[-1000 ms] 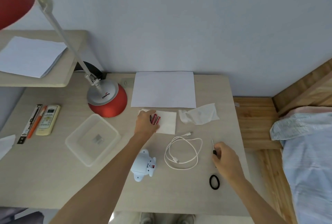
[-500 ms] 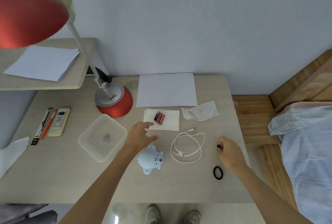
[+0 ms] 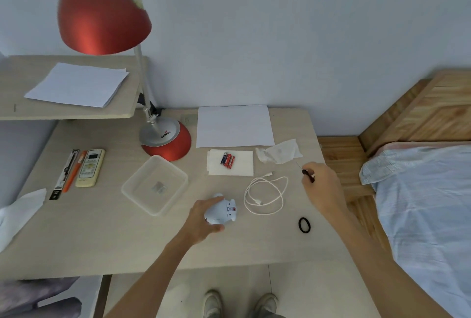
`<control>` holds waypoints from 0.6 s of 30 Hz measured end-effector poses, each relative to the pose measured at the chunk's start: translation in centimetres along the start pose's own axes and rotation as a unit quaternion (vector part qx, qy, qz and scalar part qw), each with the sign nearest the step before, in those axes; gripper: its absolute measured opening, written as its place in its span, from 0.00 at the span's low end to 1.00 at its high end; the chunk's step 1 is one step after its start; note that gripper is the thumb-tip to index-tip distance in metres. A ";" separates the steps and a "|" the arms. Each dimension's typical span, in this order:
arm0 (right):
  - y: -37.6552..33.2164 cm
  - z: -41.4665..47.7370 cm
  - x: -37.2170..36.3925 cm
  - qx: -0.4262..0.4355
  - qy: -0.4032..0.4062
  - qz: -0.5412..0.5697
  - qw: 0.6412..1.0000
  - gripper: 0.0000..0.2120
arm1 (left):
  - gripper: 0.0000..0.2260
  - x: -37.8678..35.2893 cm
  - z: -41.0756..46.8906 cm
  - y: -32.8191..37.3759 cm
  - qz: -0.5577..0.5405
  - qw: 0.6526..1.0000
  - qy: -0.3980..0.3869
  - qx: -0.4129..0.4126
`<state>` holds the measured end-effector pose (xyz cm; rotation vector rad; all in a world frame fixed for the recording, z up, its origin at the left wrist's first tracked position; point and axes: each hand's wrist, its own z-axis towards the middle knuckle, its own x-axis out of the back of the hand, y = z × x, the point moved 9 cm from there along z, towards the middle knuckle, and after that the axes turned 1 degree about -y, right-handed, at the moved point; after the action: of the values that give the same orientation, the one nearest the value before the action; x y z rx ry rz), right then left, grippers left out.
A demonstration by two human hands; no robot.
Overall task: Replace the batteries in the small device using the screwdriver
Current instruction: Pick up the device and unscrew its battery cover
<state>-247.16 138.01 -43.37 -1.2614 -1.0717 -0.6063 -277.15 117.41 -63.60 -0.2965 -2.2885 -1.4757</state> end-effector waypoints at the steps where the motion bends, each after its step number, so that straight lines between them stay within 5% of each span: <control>1: -1.1 -0.3 0.4 0.012 0.006 0.006 1.000 0.08 | 0.39 0.1 -0.1 0.5 -0.007 1.000 0.014 -0.006; 11: -9.9 -3.1 1.1 0.124 0.011 0.014 0.992 0.10 | 0.32 0.4 -0.1 2.4 -0.034 0.999 0.008 -0.021; 18: -13.5 -4.5 -2.9 0.147 -0.055 -0.016 0.987 0.08 | 0.27 -0.7 0.4 3.3 0.003 0.999 -0.038 -0.023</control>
<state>-258.56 129.81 -39.56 -1.0300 -1.2258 -0.3872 -275.30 119.17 -61.39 -0.3780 -2.3130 -1.5400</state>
